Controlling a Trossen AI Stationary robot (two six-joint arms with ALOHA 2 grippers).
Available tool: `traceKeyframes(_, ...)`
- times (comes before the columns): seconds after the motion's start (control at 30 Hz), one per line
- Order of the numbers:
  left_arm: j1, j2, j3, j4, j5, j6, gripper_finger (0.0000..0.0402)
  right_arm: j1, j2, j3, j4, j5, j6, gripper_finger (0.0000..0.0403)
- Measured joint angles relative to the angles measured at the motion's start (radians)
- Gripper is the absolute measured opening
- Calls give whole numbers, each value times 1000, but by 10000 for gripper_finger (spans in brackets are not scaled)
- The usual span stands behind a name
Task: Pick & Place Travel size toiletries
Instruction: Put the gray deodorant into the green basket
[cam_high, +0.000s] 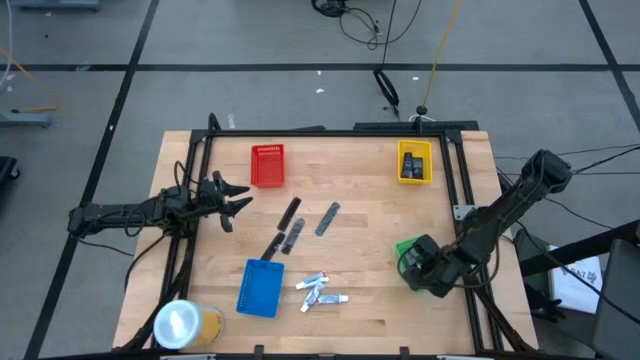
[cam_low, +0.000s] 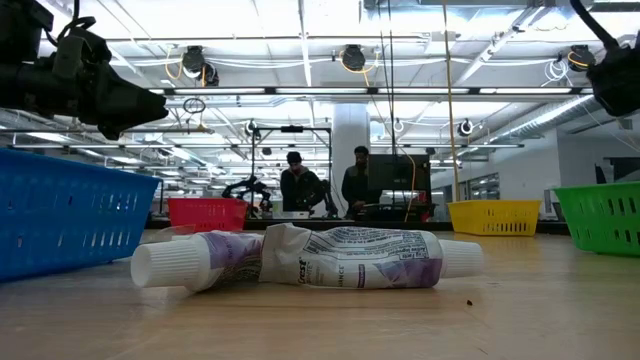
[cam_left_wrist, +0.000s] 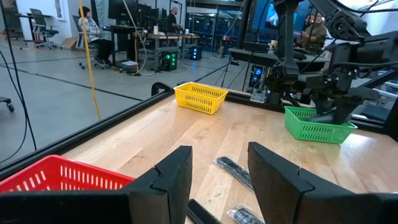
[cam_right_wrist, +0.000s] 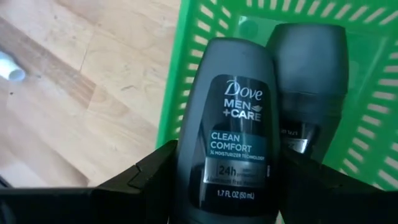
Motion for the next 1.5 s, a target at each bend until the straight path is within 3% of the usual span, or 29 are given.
traceKeyframes(0.3,0,0,0,0,0,0,154,-46,57,-4,-18,-2,-12,212)
traceKeyframes(0.63,0,0,0,0,0,0,154,-59,71,-51,84,-3,-54,234)
traceKeyframes(1.13,0,0,0,0,0,0,154,-59,-103,-54,60,-33,-75,228)
traceKeyframes(1.5,0,0,0,0,0,0,154,-96,-110,-80,97,-84,-160,234)
